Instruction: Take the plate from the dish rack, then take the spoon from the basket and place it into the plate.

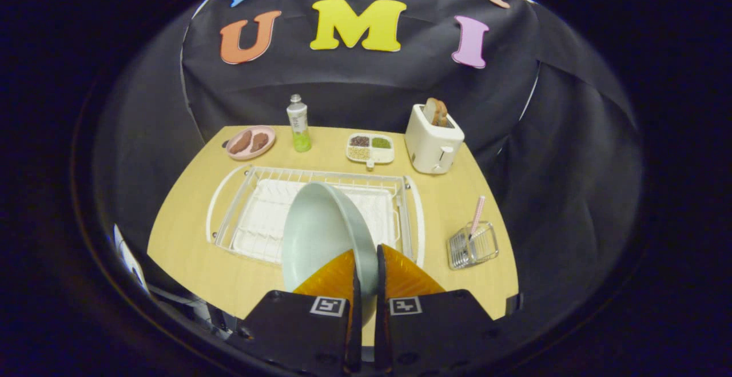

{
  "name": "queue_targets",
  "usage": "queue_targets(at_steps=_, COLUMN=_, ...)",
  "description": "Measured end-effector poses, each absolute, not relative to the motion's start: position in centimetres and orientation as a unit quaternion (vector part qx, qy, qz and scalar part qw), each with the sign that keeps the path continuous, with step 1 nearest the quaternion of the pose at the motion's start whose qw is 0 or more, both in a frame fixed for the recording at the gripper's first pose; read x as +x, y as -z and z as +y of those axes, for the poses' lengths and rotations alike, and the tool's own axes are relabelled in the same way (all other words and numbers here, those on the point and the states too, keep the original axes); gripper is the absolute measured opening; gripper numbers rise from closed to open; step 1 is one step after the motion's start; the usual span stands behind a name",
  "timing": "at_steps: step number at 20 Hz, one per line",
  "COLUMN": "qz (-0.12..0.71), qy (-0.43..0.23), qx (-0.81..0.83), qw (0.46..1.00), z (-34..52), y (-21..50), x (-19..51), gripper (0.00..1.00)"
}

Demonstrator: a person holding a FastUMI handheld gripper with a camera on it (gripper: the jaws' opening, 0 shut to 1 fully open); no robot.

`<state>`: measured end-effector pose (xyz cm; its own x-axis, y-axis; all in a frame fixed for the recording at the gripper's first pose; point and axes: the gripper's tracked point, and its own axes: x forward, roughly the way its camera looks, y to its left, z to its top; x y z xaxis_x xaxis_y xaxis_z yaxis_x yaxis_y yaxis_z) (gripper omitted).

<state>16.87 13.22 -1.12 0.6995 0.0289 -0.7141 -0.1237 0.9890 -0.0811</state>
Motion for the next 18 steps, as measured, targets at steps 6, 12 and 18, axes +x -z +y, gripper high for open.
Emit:
queue_targets(at_steps=6, qz=0.39, qy=-0.093, qx=0.039, qw=0.915, z=12.5, y=7.7, x=12.2, gripper=0.14)
queue_targets(at_steps=12, qz=0.396, qy=-0.093, qx=0.065, qw=0.911, z=9.8, y=16.6, x=11.8, gripper=0.14)
queue_targets(at_steps=18, qz=0.424, qy=-0.151, qx=0.132, qw=0.883, z=9.6, y=21.0, x=13.0, gripper=0.14)
